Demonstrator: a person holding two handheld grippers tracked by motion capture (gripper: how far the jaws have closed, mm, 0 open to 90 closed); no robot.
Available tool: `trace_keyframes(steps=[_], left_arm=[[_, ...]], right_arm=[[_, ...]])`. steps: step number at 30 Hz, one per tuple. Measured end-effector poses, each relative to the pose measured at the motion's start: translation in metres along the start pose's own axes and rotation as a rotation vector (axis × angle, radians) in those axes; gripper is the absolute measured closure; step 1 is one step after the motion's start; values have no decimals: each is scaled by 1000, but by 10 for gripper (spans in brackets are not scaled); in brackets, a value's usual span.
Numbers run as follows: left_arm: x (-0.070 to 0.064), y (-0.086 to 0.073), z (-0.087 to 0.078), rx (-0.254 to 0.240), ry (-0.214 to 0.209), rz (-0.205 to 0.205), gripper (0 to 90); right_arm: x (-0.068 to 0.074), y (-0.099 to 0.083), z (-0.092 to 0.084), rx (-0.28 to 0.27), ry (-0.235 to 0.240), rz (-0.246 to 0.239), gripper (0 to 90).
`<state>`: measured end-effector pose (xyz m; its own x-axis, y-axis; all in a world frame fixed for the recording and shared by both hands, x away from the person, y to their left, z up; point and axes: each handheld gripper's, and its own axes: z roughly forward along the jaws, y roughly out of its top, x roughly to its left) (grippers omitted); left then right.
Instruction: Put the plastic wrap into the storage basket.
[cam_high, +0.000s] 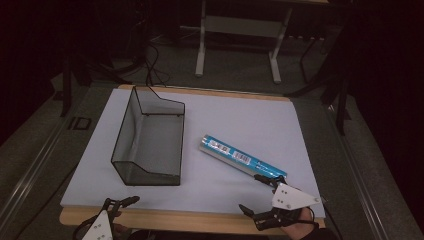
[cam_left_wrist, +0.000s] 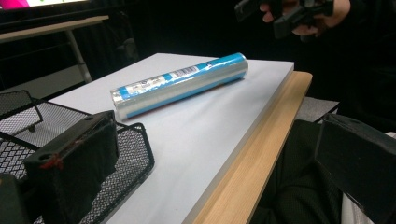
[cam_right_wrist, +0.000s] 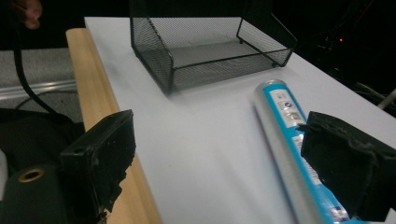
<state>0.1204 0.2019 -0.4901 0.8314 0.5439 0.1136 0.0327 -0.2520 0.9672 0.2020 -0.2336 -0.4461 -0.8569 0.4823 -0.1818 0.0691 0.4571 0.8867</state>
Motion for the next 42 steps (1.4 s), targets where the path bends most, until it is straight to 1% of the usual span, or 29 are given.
trace_keyframes(steps=[3,5,8,9,10,11,14,18,21,22,23,24,25,28,30,32,34,36,37,38,40,41,42], left_arm=[[0,0,0,-2,-1,-2,3],[0,0,0,-2,-2,-3,3],[0,0,0,-3,-1,-6,3],[0,0,0,-4,-1,-7,3],[0,0,0,-4,-1,-8,3],[0,0,0,-4,0,-8,3],[0,0,0,0,-1,-3,3],[0,0,1,2,-2,-2,3],[0,0,1,2,-2,-2,3],[0,0,1,3,-3,-1,3],[0,0,1,4,-3,1,3],[0,0,1,5,-3,1,3],[0,0,1,4,-4,0,3],[0,0,1,3,-7,-1,3],[0,0,1,2,-7,-2,3],[0,0,1,2,-9,-1,3],[0,0,1,3,-10,1,3],[0,0,1,5,-11,4,3],[0,0,1,4,-11,4,3],[0,0,1,4,-11,2,3],[1,-1,1,5,-10,2,3],[1,0,1,4,-11,2,3],[1,0,1,4,-10,2,3]], right_arm=[[-11,7,-2,-7,-14,-6,101],[-18,10,-3,-14,-13,-1,100],[-28,14,-1,-9,-33,-10,100],[-31,15,0,9,-41,-13,102],[-34,15,1,21,-46,-15,134],[-37,16,2,21,-60,-20,149],[-47,16,7,40,-69,-8,149],[-59,16,15,60,-55,18,148],[-68,15,23,88,-41,31,132],[-71,14,26,101,-27,39,131],[-73,14,29,112,-23,40,131],[-74,13,32,115,-20,42,128],[-76,12,35,120,-6,47,121],[-81,10,43,134,3,54,113],[-82,10,45,138,-4,54,113],[-86,7,53,154,-21,57,130],[-91,5,57,166,-20,68,129],[-95,2,61,176,-7,81,126],[-97,1,64,186,-12,80,117],[-99,0,66,198,3,83,109],[-101,-3,71,218,5,90,109],[-102,-4,73,227,17,91,107],[-102,-5,75,236,14,85,107]])
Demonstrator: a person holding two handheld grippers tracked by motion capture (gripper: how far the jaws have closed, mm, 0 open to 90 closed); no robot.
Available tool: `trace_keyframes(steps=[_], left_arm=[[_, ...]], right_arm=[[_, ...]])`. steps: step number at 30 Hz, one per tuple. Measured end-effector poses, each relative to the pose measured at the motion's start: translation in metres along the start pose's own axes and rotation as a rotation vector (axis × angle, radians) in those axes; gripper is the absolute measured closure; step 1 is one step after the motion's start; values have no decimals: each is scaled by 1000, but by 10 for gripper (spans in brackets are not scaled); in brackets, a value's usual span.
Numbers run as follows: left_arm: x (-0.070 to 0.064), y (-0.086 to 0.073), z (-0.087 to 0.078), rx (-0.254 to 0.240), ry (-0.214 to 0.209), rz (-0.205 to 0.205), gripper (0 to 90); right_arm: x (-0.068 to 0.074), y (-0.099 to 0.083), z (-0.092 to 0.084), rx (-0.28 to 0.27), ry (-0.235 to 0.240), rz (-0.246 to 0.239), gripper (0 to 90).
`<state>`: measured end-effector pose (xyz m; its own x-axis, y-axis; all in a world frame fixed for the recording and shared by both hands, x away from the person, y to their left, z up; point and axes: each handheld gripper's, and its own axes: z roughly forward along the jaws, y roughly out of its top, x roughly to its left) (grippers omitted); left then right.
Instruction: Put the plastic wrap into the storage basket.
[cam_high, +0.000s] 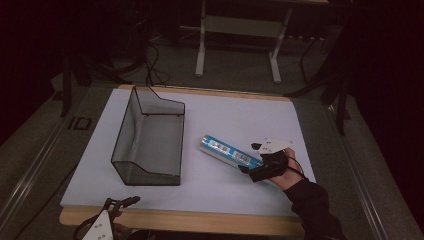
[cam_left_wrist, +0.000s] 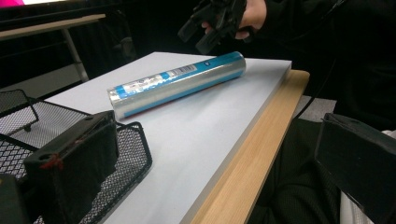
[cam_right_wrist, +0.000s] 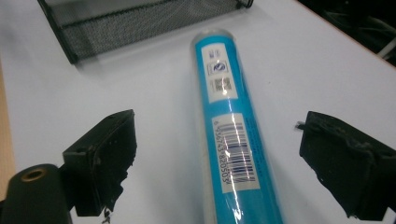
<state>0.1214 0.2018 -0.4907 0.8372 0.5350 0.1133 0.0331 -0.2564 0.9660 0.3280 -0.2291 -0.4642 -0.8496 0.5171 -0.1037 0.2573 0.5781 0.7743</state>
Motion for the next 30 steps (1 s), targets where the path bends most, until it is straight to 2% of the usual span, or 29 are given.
trace_keyframes(steps=[4,11,14,20,30], left_arm=[[0,0,0,1,-1,-1,3],[-1,0,1,9,-4,1,3],[-1,0,1,8,-5,1,3],[-1,0,1,10,-6,1,3],[0,0,1,7,-8,1,3]], right_arm=[[-3,-3,8,26,25,6,102],[-13,-4,18,70,7,19,109],[-19,-6,26,117,10,30,132],[-21,-7,39,220,37,39,160],[-25,-6,54,310,41,42,164]])
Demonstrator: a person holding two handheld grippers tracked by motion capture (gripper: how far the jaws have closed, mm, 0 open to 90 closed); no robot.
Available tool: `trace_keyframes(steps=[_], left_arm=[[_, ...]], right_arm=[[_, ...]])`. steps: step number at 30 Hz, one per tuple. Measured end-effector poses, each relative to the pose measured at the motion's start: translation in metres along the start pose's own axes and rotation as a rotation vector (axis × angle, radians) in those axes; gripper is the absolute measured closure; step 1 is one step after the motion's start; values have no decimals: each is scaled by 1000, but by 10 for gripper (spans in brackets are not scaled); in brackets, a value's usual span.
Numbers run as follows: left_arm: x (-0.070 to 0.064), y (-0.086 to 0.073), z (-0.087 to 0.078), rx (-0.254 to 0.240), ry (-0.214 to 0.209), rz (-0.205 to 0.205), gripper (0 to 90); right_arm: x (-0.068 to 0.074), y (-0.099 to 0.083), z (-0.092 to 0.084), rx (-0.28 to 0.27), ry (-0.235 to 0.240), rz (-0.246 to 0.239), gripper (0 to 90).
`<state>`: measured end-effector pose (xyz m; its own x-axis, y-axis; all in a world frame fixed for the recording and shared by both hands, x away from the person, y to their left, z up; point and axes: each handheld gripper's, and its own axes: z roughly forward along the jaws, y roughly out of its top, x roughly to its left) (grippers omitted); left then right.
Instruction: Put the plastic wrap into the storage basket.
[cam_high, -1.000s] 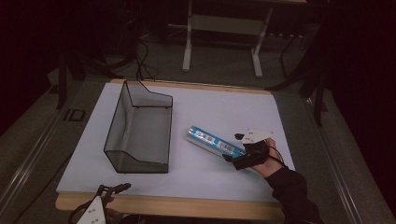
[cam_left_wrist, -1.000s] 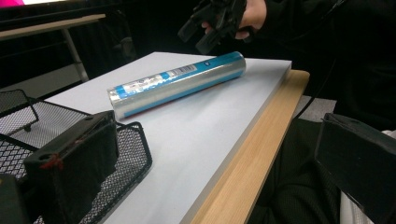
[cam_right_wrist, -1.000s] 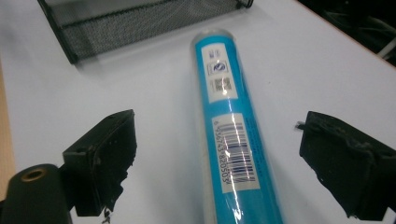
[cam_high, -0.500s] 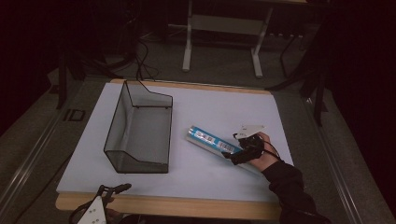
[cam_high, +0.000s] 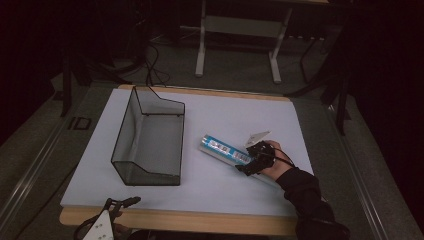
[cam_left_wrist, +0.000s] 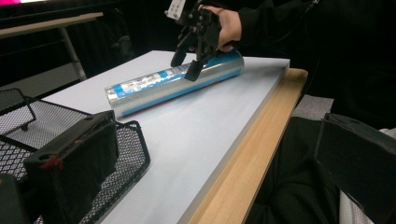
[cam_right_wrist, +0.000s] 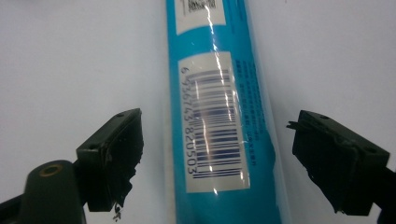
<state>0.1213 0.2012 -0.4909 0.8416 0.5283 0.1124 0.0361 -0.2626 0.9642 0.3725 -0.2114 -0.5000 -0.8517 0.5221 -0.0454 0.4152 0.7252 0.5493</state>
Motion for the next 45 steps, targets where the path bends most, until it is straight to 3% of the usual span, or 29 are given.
trace_keyframes(steps=[9,15,27,38,45], left_arm=[[0,0,0,1,-2,1,3],[0,0,0,-1,0,1,3],[0,0,0,-1,-3,1,3],[0,0,1,3,-5,3,3],[0,0,1,1,-5,0,3]], right_arm=[[-2,7,12,121,8,-28,194],[-3,13,22,204,20,-52,295],[-1,35,35,389,32,-88,301],[-3,45,47,518,60,-60,311],[-5,45,46,504,63,-48,314]])
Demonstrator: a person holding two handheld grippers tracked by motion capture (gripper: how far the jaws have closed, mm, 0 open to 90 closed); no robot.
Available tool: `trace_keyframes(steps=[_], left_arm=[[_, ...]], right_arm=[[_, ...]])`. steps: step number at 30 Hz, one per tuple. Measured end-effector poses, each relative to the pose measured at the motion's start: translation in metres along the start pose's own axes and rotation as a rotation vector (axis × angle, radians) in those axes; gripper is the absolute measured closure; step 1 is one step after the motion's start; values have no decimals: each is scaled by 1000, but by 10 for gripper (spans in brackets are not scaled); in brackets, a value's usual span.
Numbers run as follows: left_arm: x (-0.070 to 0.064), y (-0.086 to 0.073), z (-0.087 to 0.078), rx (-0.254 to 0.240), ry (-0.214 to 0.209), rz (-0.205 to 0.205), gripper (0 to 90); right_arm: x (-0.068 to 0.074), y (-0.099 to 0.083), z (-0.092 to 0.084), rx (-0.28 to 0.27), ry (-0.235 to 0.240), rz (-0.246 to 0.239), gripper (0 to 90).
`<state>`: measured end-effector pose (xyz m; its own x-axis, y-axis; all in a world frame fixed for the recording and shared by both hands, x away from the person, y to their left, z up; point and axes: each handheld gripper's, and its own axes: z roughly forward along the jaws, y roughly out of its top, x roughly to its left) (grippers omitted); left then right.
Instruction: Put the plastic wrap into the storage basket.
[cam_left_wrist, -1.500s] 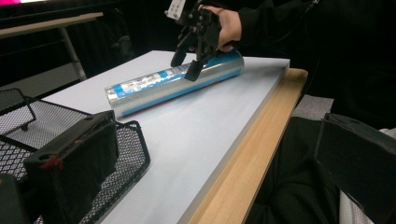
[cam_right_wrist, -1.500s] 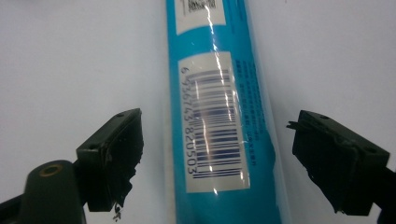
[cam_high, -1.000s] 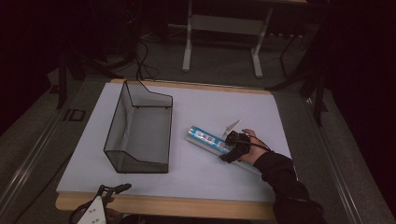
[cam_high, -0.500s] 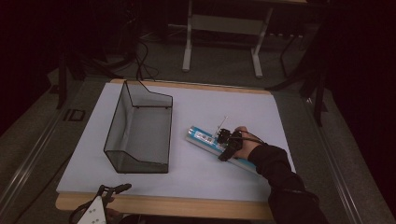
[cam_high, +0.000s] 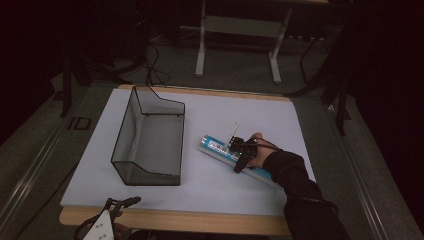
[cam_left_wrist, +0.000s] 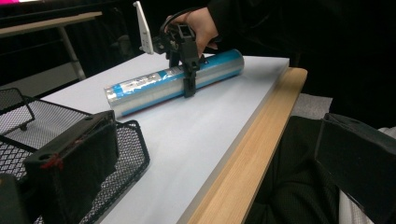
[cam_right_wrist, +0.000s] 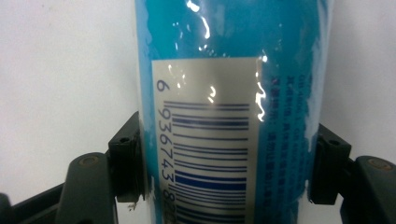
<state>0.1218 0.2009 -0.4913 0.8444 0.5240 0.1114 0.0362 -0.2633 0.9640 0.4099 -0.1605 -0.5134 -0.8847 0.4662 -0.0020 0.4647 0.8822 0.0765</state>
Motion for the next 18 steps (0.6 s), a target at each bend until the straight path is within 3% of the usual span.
trace_keyframes(steps=[7,18], left_arm=[[0,0,0,1,-1,1,3],[0,0,0,0,-1,0,3]], right_arm=[[0,-2,-2,-26,-5,22,315],[4,-4,-24,-146,-46,21,316]])
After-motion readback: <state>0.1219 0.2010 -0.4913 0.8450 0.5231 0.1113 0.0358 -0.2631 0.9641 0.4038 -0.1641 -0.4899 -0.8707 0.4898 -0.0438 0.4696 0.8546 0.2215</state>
